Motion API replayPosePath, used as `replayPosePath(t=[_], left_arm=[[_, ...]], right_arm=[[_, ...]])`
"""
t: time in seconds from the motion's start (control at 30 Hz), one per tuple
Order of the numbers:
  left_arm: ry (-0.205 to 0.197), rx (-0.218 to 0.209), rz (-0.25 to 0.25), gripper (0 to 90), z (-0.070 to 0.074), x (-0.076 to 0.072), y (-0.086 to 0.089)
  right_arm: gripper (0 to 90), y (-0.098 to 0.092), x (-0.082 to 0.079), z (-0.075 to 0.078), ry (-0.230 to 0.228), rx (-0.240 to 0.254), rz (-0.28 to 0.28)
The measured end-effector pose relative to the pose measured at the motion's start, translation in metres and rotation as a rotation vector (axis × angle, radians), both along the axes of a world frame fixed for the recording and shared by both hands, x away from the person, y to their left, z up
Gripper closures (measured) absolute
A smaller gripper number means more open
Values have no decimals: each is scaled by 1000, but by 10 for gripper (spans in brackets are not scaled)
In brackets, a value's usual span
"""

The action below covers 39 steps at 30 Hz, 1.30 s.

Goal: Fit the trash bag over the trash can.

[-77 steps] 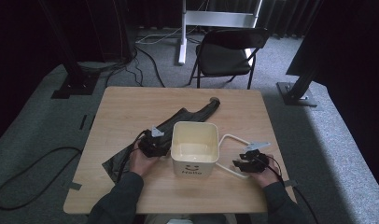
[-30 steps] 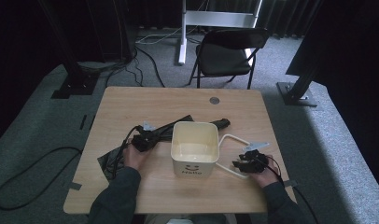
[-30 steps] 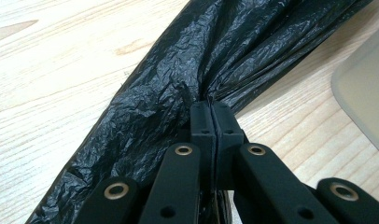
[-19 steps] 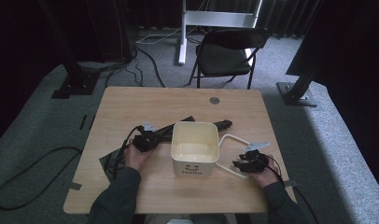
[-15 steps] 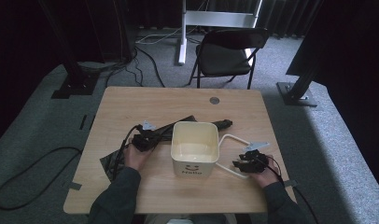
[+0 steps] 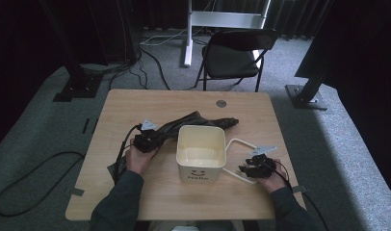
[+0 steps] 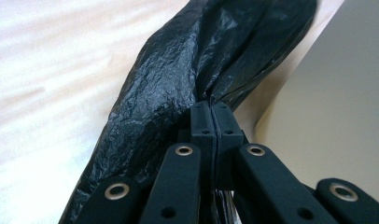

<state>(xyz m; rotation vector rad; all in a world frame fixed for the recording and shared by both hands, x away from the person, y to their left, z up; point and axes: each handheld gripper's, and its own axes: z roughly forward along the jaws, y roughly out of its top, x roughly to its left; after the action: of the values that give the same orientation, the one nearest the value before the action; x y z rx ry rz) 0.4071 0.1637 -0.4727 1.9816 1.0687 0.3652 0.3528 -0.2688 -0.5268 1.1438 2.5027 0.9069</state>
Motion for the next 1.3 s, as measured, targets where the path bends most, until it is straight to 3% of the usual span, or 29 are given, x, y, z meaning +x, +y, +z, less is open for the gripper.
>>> replayPosePath(t=[0.4,0.6,1.0,1.3], left_arm=[[-72,-81,-45,897,37,-7,-6],[-98,-89,-63,897,51,-9,-10],[-115,-131,-128,896,69,-15,-22],[-115,-157,-169,896,75,-15,-33]], right_arm=[[520,1,1,2,0,27,1],[521,2,3,3,0,42,6],[531,12,8,9,-14,83,21],[619,23,17,15,-20,135,16]])
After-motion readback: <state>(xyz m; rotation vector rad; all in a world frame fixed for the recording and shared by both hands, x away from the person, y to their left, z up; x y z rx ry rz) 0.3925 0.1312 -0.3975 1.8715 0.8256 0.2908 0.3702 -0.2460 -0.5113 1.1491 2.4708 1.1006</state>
